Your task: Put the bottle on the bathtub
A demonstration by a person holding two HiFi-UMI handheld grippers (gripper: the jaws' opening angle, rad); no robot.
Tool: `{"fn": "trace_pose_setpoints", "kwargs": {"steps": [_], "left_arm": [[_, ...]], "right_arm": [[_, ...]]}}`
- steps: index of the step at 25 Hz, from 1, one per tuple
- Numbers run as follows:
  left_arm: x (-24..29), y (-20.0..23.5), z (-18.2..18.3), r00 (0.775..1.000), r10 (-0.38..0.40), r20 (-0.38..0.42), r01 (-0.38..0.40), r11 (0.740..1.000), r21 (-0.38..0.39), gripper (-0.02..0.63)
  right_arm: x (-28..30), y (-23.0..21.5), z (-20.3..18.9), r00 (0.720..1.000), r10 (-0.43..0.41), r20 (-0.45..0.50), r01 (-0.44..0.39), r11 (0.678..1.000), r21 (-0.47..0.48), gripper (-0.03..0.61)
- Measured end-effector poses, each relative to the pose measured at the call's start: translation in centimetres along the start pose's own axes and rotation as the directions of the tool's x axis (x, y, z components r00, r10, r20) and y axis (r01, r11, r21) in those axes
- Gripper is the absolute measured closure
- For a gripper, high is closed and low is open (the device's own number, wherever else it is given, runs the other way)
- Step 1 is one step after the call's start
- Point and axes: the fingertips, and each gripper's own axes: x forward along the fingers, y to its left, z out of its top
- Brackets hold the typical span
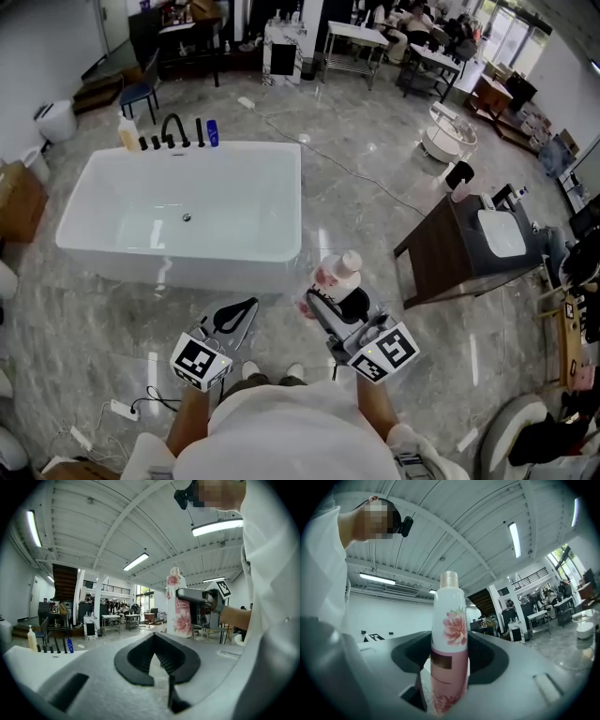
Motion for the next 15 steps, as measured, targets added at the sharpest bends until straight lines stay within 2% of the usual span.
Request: {"fn": "trace_pose_setpoints", "kwargs": {"steps": [10,15], "left_arm": [[0.75,-0.18,0.00,1.000,-0.018,-0.005,0.018,1.000,-0.003,0.612],[0.83,0.48,0.06,1.000,0.002,0.005,-0.002,1.000,-0.010,0.612]], "right_arm": [[-0.19,-0.36,-0.19,1.000,0.005,-0.014,-0.005,1.000,-0.007,0.339],[-0.65,-0.74,-0.25,1.000,-0.007,-0.021,0.007,1.000,-0.016,0.339]]}}
